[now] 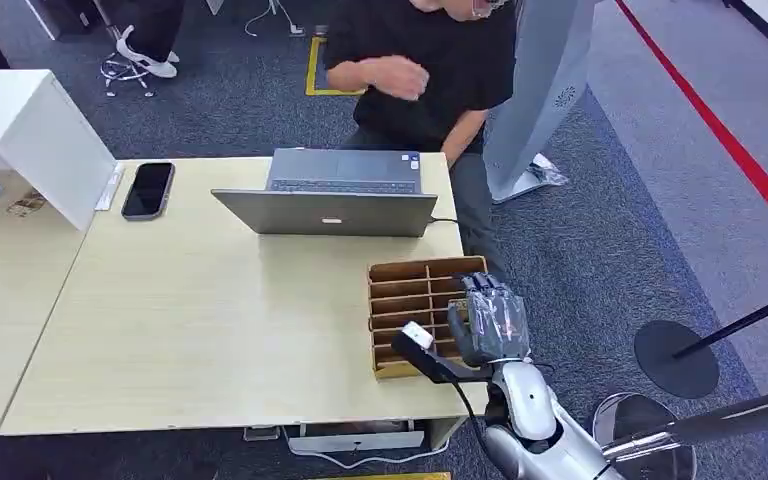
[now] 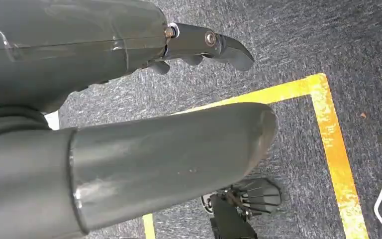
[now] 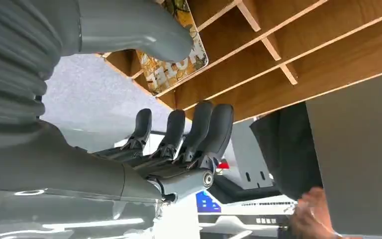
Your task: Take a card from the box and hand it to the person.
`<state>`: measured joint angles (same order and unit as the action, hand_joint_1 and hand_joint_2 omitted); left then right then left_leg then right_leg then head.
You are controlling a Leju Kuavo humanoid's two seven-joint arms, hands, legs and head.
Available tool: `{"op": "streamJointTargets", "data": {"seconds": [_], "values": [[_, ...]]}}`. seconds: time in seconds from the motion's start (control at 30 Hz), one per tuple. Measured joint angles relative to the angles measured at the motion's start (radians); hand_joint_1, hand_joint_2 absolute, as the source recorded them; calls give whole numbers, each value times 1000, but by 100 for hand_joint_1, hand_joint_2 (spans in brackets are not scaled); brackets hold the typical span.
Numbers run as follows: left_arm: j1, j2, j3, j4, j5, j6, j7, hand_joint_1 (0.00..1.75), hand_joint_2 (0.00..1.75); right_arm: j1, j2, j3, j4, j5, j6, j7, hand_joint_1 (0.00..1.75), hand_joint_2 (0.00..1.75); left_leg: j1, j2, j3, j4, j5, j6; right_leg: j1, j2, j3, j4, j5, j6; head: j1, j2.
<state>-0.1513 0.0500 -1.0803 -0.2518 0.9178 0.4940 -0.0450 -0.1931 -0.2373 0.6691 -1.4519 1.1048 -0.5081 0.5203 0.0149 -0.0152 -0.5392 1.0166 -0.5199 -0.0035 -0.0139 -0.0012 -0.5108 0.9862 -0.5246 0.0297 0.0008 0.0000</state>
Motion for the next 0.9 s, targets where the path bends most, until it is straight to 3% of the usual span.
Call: {"op": "streamJointTargets", "data": {"seconds": [0.07, 0.27, 0.9], "values": [[0, 0, 0, 0, 0, 1, 0, 0, 0, 0, 0, 1, 0, 0, 10, 2, 79, 175, 0, 0, 0, 0, 0, 0, 0, 0, 0, 0, 0, 0, 0, 0], [0, 0, 0, 0, 1, 3, 0, 0, 0, 0, 0, 3, 0, 2, 18, 11, 94, 175, 0, 0, 0, 0, 0, 0, 0, 0, 0, 0, 0, 0, 0, 0], [0, 0, 0, 0, 1, 4, 0, 0, 0, 0, 0, 4, 0, 21, 36, 26, 98, 175, 0, 0, 0, 0, 0, 0, 0, 0, 0, 0, 0, 0, 0, 0]]}}
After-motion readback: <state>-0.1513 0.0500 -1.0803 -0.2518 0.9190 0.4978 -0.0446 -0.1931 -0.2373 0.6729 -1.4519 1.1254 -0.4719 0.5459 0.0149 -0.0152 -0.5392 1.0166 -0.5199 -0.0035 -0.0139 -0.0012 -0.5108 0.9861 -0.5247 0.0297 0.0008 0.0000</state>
